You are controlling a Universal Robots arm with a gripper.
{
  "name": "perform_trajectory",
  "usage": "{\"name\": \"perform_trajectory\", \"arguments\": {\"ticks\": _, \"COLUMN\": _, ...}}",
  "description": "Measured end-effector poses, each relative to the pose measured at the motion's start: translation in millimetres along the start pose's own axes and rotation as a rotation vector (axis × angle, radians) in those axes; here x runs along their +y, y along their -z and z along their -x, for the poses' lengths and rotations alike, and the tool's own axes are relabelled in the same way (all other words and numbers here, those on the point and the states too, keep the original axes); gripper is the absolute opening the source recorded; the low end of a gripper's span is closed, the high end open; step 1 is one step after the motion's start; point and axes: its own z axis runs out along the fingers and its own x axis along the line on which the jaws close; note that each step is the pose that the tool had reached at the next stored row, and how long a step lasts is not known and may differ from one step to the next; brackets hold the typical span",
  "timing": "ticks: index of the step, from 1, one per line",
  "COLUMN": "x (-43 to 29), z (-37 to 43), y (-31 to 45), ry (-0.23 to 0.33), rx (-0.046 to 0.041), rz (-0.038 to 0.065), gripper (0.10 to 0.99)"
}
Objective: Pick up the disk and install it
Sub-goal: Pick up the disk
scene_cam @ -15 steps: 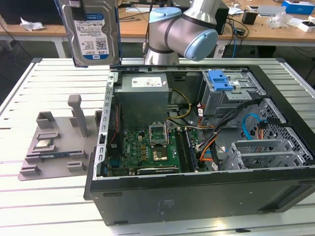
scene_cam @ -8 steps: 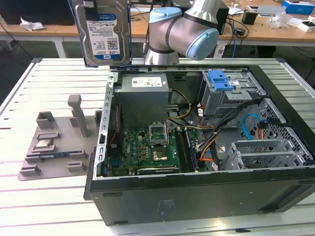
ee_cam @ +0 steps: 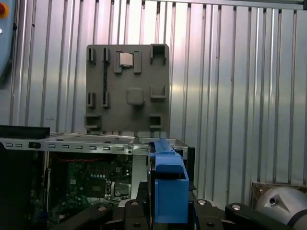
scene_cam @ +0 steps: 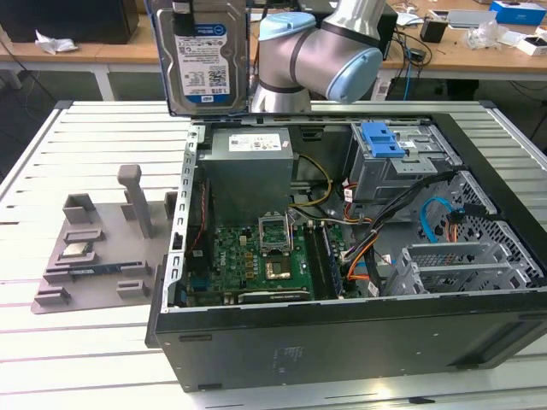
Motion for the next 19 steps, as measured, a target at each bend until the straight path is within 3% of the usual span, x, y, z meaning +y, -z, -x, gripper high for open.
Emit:
{"name": "perform_trajectory", "arguments": {"ticks": 3, "x": -12.1, "z": -0.6, "y": 0.5, "ry": 0.000, "rx": 0.0000, "rz": 0.000, "gripper": 0.369}}
{"name": "perform_trajectory", "arguments": {"ticks": 7, "x": -38.4, "z": -2.0, "y": 1.7, "ry": 0.000, "rx": 0.0000, "rz": 0.000, "gripper": 0.369}}
{"name": "perform_trajectory", "arguments": {"ticks": 19, "x": -85.2, "z": -4.5, "y": 3.8, "ry": 0.000, "rx": 0.0000, "rz": 0.000, "gripper": 0.369}}
